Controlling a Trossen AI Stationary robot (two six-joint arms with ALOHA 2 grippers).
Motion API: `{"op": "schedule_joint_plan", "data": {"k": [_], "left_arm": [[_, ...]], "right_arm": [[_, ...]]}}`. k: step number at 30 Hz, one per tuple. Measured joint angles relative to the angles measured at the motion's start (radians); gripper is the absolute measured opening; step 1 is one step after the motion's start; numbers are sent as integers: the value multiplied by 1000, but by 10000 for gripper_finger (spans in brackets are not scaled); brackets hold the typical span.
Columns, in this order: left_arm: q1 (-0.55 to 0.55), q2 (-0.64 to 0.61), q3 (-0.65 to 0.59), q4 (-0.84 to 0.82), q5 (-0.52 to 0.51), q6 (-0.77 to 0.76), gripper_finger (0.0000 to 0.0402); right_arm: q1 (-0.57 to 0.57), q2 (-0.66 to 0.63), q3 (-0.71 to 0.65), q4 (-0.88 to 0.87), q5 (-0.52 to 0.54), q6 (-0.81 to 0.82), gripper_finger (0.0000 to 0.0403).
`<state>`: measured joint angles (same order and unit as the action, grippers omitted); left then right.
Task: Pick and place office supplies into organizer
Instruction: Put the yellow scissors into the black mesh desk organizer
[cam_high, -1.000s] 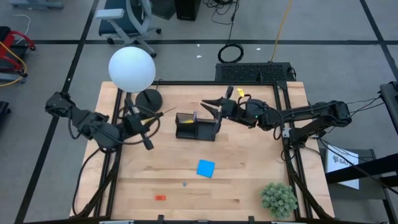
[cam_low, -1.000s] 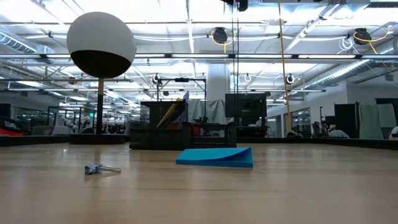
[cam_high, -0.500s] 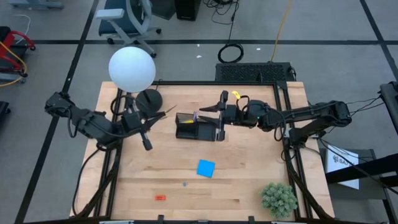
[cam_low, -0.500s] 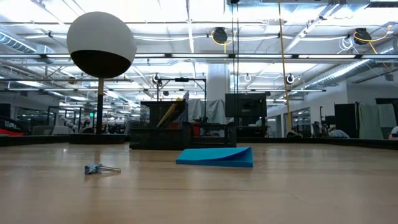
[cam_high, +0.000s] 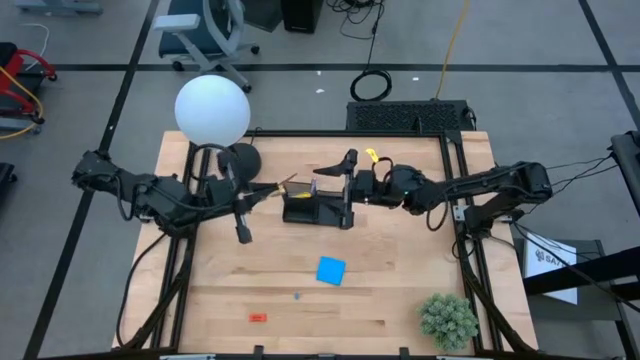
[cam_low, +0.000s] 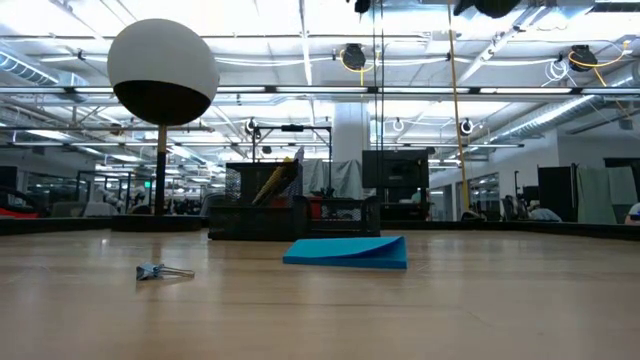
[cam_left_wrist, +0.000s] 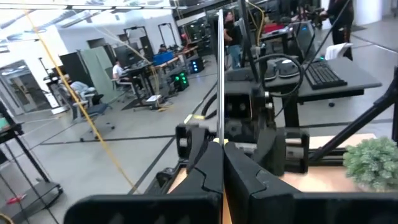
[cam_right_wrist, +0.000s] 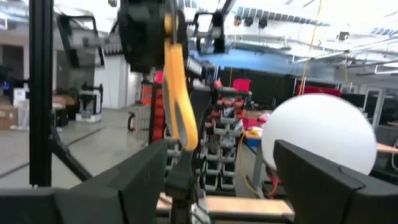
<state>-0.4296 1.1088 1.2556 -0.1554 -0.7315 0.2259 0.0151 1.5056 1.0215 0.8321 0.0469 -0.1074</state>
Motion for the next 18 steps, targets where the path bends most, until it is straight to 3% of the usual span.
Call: {"op": "schedule_joint_plan", "data": {"k": [18], "left_arm": [[116,87,1,118,217,-21,0]], "right_arm": [[1,44,0,54,-52,-1,277]]}}
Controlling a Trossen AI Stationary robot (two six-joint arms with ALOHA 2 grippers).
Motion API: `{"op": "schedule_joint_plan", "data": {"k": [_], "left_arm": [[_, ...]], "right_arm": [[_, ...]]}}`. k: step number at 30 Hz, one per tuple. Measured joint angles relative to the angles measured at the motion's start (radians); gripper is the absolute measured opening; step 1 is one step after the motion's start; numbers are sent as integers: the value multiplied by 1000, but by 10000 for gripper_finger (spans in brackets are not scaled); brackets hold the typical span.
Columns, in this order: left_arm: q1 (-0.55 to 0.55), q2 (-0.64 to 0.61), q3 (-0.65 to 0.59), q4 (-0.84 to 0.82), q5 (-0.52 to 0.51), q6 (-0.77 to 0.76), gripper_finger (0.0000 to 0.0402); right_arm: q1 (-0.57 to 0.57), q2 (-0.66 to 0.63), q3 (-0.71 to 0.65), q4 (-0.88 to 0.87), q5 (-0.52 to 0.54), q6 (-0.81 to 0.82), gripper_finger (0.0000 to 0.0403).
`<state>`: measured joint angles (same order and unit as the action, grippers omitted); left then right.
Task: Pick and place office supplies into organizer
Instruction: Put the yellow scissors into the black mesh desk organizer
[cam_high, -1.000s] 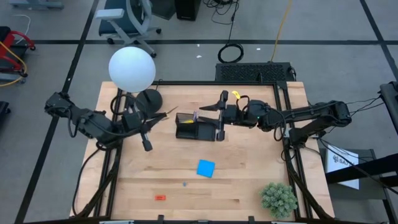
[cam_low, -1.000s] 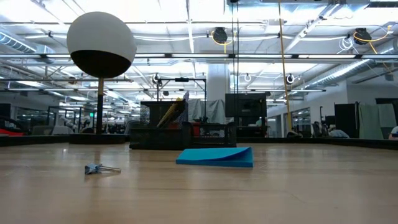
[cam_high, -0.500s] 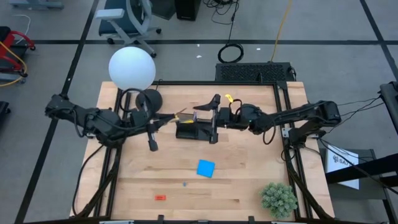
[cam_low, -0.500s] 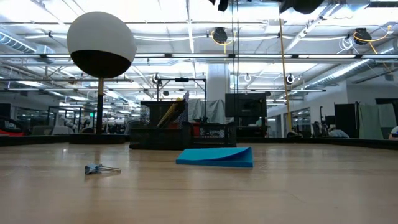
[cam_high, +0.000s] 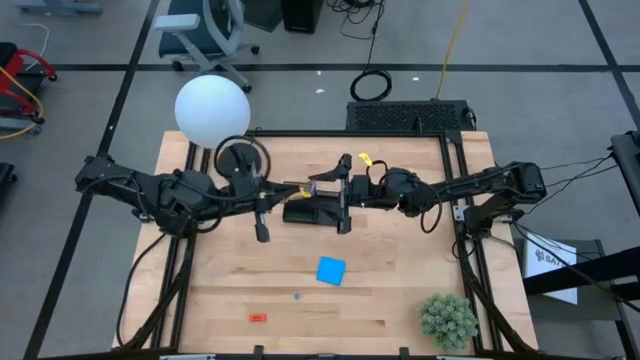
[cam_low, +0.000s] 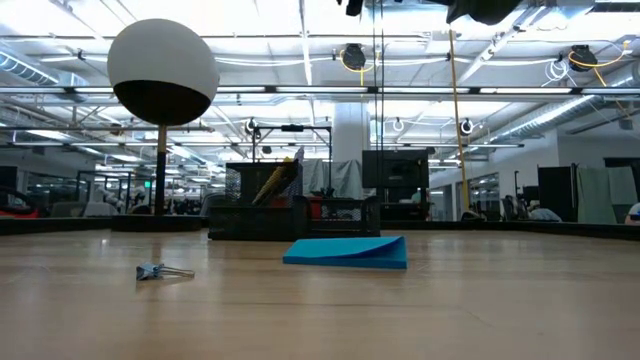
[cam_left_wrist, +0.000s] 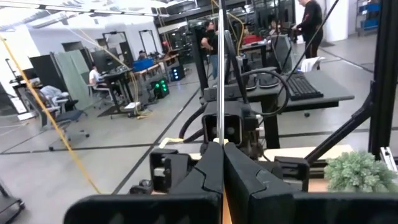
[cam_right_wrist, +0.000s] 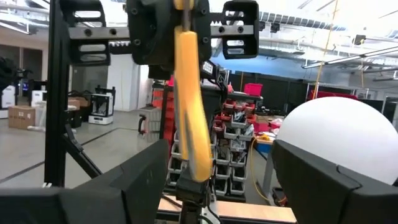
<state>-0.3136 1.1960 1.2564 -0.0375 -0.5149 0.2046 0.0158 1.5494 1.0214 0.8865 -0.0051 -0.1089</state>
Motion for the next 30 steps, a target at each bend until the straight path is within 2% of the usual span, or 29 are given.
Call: {"op": "schedule_joint_plan", "data": {"k": [10,15,20,25,30], "left_arm": [[29,43,0,37,32,-1,0],[53,49,0,73,100,-24,0],[68,55,0,77,123,-32,0],[76,72,-2,77,154,-42,0],[79,78,0,92,165,-52,0]], "right_arm": [[0,0,0,11,-4,9,272],[-1,0,0,15,-30,17,267],[-1,0,0,15,-31,17,249],[-1,0,0,15,-52,17,200],[0,0,0,12,-54,18,111]]}}
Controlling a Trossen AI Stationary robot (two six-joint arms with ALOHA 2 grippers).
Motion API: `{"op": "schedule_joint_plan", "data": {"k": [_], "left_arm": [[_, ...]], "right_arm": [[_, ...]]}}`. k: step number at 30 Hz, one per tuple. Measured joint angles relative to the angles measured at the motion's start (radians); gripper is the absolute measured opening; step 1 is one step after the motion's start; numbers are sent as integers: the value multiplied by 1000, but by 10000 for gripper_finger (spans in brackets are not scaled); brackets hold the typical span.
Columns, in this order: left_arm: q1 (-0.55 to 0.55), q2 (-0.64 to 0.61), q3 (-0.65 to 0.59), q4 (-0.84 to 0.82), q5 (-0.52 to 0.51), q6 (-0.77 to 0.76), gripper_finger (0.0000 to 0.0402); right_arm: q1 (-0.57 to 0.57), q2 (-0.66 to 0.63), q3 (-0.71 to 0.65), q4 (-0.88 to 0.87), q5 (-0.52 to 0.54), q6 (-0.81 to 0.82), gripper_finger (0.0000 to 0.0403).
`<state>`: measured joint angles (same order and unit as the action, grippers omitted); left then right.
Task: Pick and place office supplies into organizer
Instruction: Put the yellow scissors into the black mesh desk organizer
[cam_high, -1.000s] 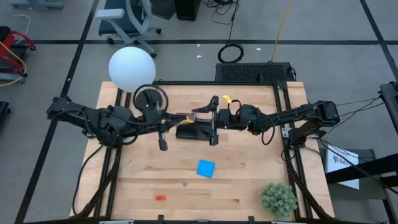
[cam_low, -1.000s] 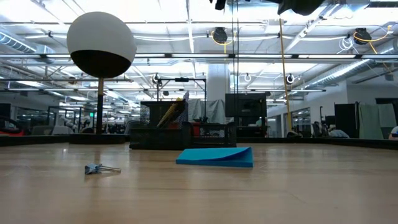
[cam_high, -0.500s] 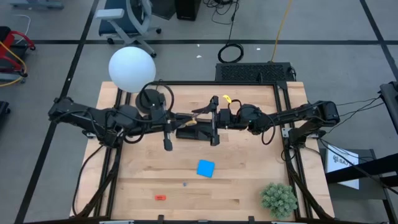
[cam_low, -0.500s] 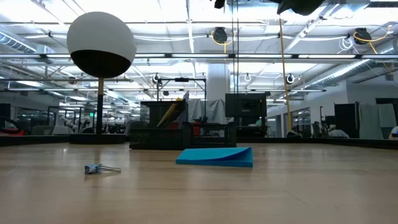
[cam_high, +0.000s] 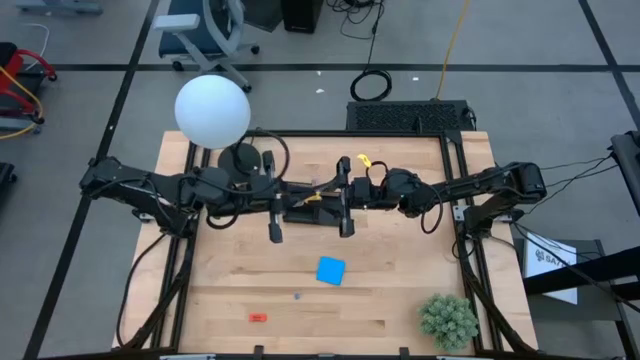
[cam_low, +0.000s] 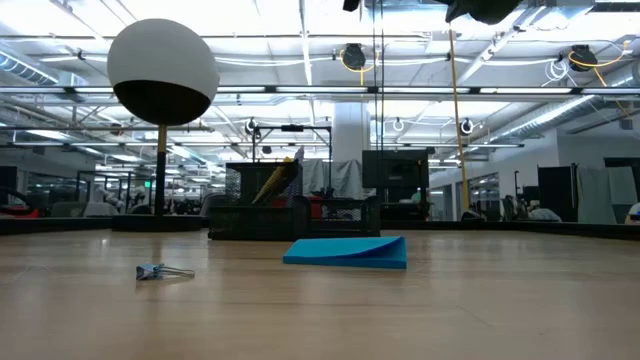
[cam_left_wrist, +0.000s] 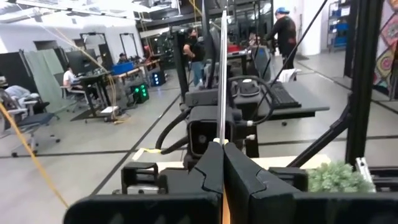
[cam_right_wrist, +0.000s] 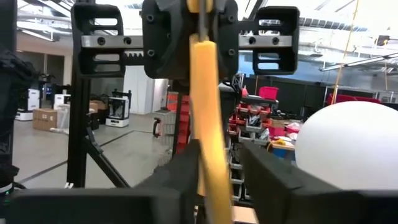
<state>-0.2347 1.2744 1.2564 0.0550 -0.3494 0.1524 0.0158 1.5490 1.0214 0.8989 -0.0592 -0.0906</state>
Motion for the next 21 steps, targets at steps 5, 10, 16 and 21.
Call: {"op": "schedule_joint_plan", "data": {"k": [5,10,16,21], "left_arm": [[0,0,0,4,-1,0,1],[-1,-8,0,-11,-2,-16,5],[-11,-57,0,-76,-4,-44,48],[-36,-116,0,-154,-14,-58,90]], "right_arm": [[1,0,0,-1,-13,-4,20],[1,0,0,-13,-12,-3,21],[-2,0,0,-29,12,-1,21],[-3,0,0,-29,12,-11,21]]}}
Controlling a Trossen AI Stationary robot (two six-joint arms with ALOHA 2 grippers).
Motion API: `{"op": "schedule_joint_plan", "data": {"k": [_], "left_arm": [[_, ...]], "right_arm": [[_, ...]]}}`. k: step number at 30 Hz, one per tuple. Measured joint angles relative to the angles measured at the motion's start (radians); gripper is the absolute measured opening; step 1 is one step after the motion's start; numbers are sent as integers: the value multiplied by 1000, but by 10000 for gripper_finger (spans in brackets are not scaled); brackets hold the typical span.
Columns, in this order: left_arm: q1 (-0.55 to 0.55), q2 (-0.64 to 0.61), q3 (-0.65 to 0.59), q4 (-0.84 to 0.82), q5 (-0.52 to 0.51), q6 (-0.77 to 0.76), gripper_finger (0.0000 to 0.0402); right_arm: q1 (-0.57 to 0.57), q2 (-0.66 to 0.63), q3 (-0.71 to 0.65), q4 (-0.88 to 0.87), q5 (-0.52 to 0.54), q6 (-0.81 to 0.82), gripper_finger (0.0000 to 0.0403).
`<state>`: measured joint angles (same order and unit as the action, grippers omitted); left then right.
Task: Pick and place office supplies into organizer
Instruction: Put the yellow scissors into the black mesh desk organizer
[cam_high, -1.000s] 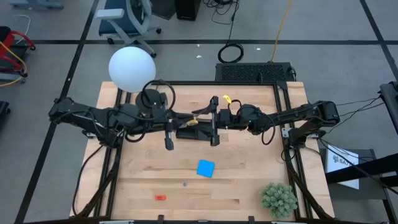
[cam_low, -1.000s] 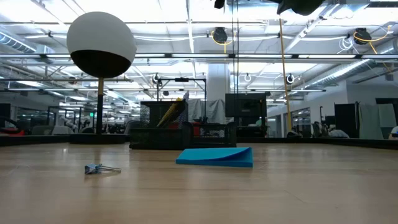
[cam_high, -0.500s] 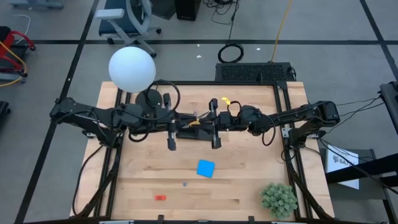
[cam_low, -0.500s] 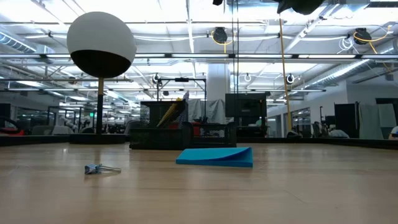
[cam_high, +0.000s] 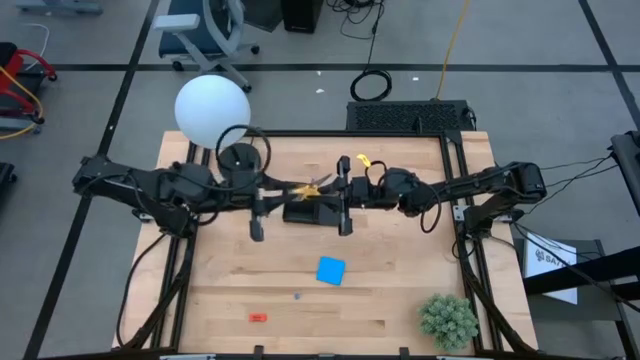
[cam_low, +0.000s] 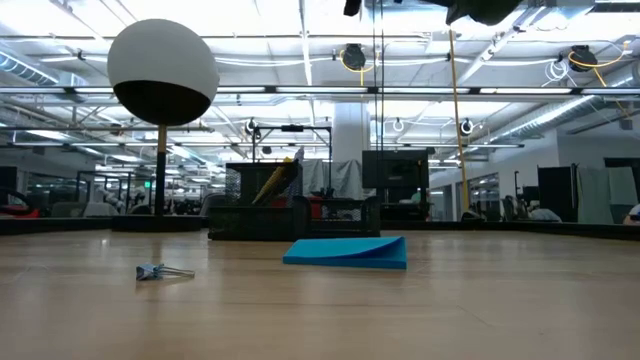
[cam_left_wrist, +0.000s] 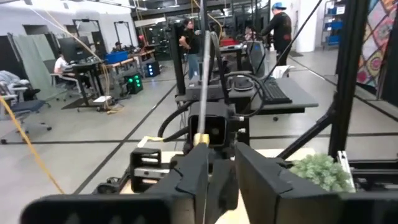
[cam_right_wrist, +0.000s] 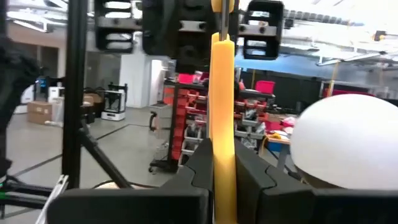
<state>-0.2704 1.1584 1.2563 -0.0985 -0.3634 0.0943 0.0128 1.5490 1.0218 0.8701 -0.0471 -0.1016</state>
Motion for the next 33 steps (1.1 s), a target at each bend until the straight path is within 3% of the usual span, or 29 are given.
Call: {"op": "schedule_joint_plan", "data": {"k": [3,13,24,33], "left_arm": [[-28,-43,0,-25,-1,-17,107],[-98,-86,0,-168,-53,-95,120],[-102,-93,0,-169,-57,-93,120],[-101,-92,0,-170,-57,-86,120]], "right_arm": [[0,0,0,0,25,-44,21],[-3,0,0,-122,268,-322,21],[2,0,0,-209,617,-755,21],[2,0,0,-197,765,-1114,21]]}}
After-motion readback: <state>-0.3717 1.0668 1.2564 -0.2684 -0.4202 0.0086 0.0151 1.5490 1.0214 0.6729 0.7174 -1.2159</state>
